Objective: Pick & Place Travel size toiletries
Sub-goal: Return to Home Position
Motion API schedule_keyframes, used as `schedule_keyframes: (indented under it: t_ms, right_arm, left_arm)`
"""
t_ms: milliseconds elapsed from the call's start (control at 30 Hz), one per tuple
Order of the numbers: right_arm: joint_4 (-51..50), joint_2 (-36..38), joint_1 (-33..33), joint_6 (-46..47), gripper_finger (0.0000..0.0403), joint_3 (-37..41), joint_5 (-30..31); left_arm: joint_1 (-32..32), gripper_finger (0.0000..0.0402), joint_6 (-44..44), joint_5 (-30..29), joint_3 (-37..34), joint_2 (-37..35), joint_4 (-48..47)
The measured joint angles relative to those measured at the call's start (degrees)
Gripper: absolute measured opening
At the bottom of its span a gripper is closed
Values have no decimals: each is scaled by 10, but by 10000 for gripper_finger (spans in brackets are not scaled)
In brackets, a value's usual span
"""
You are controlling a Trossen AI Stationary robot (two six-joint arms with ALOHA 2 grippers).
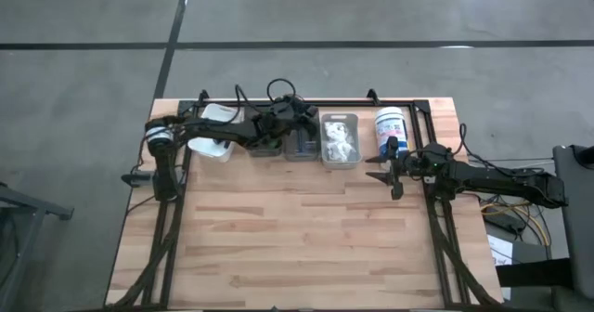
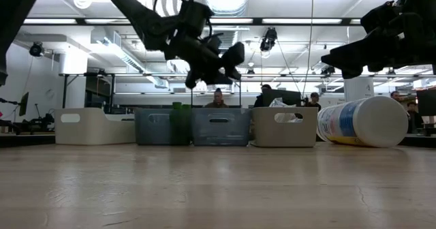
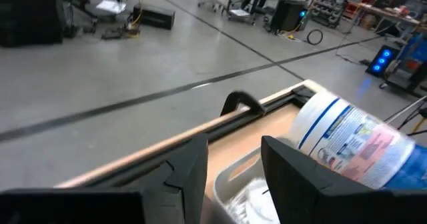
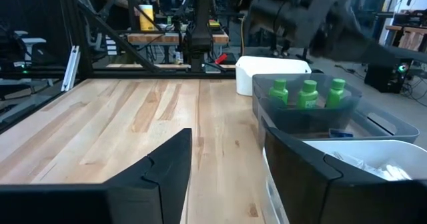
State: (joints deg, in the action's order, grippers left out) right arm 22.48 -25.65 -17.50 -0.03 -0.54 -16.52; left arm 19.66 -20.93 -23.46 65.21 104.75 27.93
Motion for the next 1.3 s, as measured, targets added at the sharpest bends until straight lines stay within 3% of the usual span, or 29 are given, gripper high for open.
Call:
schedule_keyframes:
  t_ms: [300, 433, 767, 967, 1300]
  right_arm:
    - [0, 0, 0, 0, 201, 0, 0]
    - [0, 0, 0, 0, 204, 0, 0]
    - [0, 0, 0, 0, 182, 0, 0]
    - [0, 0, 0, 0, 164, 0, 0]
    - [0, 0, 0, 0, 135, 0, 0]
  left_arm:
    - [0, 145, 17, 1, 0, -47, -44]
    - [-2, 145, -16, 5, 0, -49, -43]
    - [-54, 145, 141, 141, -52, -79, 26]
    - [-83, 145, 191, 146, -151, -160, 73]
    - [-88, 145, 195, 202, -438, -396, 160]
